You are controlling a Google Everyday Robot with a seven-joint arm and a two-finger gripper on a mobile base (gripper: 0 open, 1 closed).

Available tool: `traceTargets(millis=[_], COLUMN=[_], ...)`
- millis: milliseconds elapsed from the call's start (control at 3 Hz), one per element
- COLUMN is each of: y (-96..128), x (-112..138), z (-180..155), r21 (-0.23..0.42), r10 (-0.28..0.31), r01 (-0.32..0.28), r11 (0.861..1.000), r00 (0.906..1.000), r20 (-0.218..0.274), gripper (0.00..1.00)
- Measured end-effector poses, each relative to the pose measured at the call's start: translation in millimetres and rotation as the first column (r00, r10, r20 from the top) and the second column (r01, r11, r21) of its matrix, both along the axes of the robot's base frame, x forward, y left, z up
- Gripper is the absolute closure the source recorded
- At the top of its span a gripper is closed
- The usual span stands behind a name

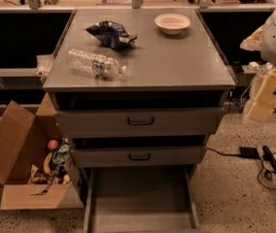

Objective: Place water bottle into bottom drawer

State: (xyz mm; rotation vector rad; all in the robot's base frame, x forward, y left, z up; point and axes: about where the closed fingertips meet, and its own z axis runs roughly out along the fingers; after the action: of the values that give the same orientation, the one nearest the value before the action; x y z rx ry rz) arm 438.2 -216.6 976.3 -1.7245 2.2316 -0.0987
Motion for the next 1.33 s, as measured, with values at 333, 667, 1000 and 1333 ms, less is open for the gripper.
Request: traceTargets(millis=[333, 667, 1000, 1333], y=[0.0, 18.1, 58.6, 106.0], x=[0.0, 27.0, 66.7, 90.9], z=[0.0, 2.7, 7.2, 10.9], r21=[0.0, 0.059, 0.172, 0.334], r10=[0.0, 0.018, 0.079, 0.1], r01=[0.0, -0.02, -0.091, -0.119], r11=[1.0, 0.998, 0.981, 0.935], r00=[1.0, 0.9992, 0.994, 0.9923], r20=[0.0, 0.034, 0.076, 0.073], gripper=[0.0, 0.0, 0.0, 0.0])
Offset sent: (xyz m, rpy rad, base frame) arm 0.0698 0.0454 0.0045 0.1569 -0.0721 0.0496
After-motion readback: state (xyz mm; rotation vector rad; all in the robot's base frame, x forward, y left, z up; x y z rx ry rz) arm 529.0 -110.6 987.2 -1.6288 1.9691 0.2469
